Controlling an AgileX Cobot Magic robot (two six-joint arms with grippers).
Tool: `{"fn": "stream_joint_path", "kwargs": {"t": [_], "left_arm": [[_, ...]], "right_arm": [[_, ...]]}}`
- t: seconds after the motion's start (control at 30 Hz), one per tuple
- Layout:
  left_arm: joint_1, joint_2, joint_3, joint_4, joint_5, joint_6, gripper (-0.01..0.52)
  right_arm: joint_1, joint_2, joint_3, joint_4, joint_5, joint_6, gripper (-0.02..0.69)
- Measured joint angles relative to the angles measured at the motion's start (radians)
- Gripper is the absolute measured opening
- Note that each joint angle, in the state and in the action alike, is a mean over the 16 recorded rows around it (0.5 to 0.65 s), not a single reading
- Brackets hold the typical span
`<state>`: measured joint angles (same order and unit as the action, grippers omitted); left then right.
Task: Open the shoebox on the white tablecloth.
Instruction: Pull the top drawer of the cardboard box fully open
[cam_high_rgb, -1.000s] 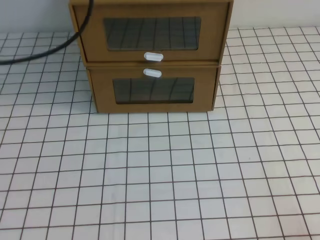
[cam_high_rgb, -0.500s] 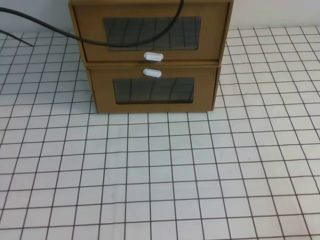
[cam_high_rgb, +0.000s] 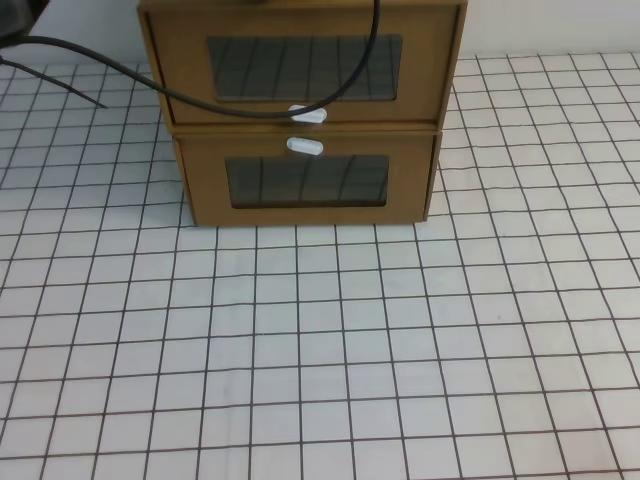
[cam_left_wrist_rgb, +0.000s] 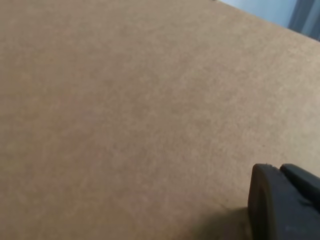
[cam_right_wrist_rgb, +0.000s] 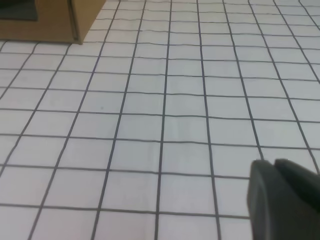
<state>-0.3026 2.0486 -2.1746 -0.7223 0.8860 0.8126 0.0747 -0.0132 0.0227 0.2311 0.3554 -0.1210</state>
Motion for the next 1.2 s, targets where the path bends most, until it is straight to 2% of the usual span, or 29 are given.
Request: {"fn": "stream_joint_path", "kwargs": {"t": [0.33, 0.5, 0.77, 1.0, 1.2], "left_arm": [[0.0, 0.0, -0.002, 0.008, 0.0, -0.017, -0.005], [0.0, 0.0, -0.002, 0.008, 0.003, -0.021, -0.005], [0.0, 0.0, -0.003, 0.008, 0.013, -0.026, -0.005], [0.0, 0.0, -0.003, 0.012, 0.018, -0.034, -0.005], [0.0, 0.0, -0.004, 0.022, 0.019, -0.045, -0.005]], "right_arm": [[0.0, 0.0, -0.003, 0.393, -0.175, 0.0, -0.014], [0.0, 0.026, -0.041, 0.569, -0.187, 0.0, -0.014], [0.0, 0.232, -0.234, 0.556, 0.011, -0.015, -0.014], [0.008, 0.569, -0.506, 0.436, 0.232, -0.105, -0.014], [0.081, 0.861, -0.73, 0.356, 0.334, -0.191, -0.013]]}}
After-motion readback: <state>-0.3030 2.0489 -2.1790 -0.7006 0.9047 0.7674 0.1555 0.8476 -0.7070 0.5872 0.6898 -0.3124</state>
